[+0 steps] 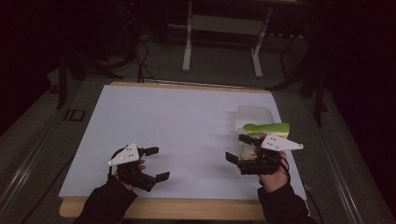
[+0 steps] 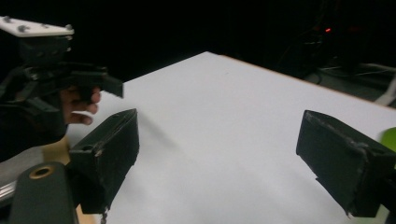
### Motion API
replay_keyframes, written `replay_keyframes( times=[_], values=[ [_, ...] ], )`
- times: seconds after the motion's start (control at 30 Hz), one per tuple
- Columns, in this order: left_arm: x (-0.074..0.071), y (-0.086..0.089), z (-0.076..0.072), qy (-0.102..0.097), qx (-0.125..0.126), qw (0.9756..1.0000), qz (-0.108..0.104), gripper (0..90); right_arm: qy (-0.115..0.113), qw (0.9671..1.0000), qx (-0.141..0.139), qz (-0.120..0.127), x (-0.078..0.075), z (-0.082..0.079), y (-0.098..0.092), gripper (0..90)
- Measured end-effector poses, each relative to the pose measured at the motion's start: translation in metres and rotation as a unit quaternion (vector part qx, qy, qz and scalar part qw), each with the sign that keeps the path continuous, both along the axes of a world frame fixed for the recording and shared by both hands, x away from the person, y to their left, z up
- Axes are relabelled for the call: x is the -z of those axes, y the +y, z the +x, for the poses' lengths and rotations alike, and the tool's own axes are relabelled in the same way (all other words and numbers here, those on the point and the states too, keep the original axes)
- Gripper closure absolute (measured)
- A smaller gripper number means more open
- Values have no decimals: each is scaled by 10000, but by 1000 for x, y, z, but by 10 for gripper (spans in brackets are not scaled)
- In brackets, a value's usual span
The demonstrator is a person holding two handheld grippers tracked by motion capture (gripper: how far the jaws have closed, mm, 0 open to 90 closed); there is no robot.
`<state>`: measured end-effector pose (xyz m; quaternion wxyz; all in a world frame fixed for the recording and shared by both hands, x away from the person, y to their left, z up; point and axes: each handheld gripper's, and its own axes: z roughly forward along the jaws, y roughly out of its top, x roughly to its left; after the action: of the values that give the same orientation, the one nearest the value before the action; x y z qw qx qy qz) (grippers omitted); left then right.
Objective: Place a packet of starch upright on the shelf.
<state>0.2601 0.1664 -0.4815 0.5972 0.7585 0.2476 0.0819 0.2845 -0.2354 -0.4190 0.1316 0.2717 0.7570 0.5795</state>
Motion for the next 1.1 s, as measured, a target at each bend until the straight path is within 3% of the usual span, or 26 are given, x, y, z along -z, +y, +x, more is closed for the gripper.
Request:
replay_keyframes(
  times=[0.47,0.83,0.9,1.1],
  values=[
    [0,2,-6,-3,3,10000,15,10,267,9985,-461,-152,27,-12,14,129],
    [3,4,-12,20,8,10000,40,10,343,9976,-456,-384,44,-22,9,133],
    [3,4,-13,31,10,10000,41,10,313,9972,-427,-522,46,-23,6,134],
    [8,2,-14,10,88,9997,212,10,263,9968,-429,-628,48,-28,-3,139]
  ],
)
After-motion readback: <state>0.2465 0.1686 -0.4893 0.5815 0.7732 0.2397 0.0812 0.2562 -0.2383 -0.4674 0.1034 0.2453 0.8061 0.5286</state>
